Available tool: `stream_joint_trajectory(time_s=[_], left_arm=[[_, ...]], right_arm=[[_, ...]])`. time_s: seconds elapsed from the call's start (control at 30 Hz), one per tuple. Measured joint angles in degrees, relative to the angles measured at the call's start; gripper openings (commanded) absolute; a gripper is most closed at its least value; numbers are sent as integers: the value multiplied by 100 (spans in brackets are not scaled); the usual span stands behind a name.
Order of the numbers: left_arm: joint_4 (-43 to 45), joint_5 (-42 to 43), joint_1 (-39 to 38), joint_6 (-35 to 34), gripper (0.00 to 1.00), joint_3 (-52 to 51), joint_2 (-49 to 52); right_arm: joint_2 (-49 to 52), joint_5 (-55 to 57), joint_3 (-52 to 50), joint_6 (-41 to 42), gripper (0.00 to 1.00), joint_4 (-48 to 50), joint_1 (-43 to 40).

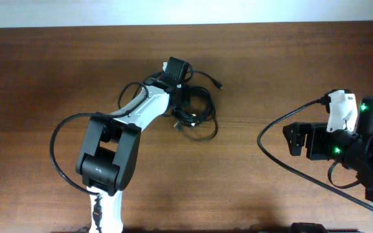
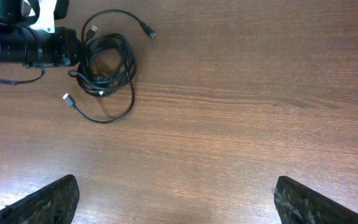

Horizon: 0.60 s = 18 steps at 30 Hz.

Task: Untangle cables

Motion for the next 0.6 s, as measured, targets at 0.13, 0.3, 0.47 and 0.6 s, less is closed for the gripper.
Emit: stream_joint_trajectory(time_s=[0.13, 0.3, 0.47, 0.6], left_arm=[[-787, 20, -63, 0, 0, 278, -68], [-2459, -13, -313, 85, 0, 1958, -1126], [-3309, -361, -343, 219, 0, 3154, -2424], [-3510, -551, -343, 229, 0, 3167, -2426]], right_arm=[[0, 0, 0, 0, 100, -2, 0], [142, 2, 0, 0, 100, -4, 0], [715, -24, 0, -4, 99, 24, 0], [986, -745, -2, -393, 100, 568, 411]])
